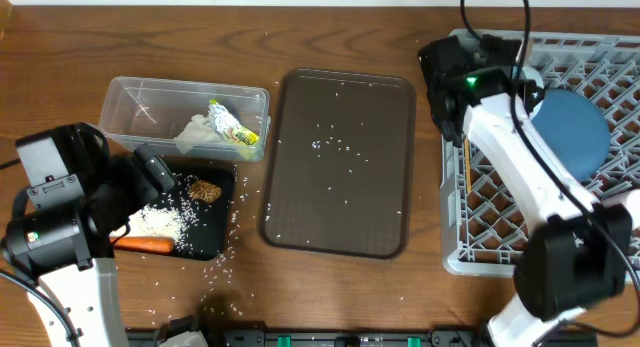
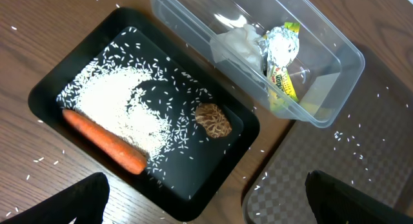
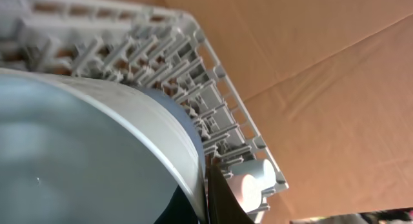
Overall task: Sort waste into correct bins and load items into the dishwasher rack
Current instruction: 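Grasp the bowl rim with the right gripper and lift it to the rack, then lower the bowl into the grey rack's left slots with the right gripper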
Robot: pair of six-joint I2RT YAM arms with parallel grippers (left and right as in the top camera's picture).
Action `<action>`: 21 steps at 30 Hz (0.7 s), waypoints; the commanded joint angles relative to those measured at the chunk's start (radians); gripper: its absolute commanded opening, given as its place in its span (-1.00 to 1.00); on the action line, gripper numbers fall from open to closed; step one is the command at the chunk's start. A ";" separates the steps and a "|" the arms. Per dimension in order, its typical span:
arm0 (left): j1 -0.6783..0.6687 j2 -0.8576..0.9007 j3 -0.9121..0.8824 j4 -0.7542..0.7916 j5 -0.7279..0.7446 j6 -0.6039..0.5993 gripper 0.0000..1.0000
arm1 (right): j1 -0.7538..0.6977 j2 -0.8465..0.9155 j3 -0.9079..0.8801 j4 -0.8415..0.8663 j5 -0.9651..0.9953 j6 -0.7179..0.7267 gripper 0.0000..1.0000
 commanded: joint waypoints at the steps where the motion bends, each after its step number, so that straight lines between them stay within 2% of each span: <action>1: 0.006 0.004 0.001 -0.003 -0.005 0.005 0.96 | -0.039 0.037 0.001 0.024 0.027 0.007 -0.98; 6: 0.006 0.004 0.001 -0.003 -0.005 0.005 0.95 | -0.082 0.062 0.001 0.089 0.007 0.005 -0.98; 11: 0.006 0.004 0.001 -0.003 -0.005 0.005 0.96 | -0.094 0.077 0.001 0.143 0.006 -0.079 -0.97; 15: 0.006 0.004 0.001 -0.003 -0.005 0.005 0.96 | -0.083 0.102 0.001 0.101 0.012 -0.110 -0.97; 21: 0.006 0.004 0.001 -0.003 -0.005 0.005 0.96 | -0.045 0.137 0.001 0.088 0.014 -0.127 -0.78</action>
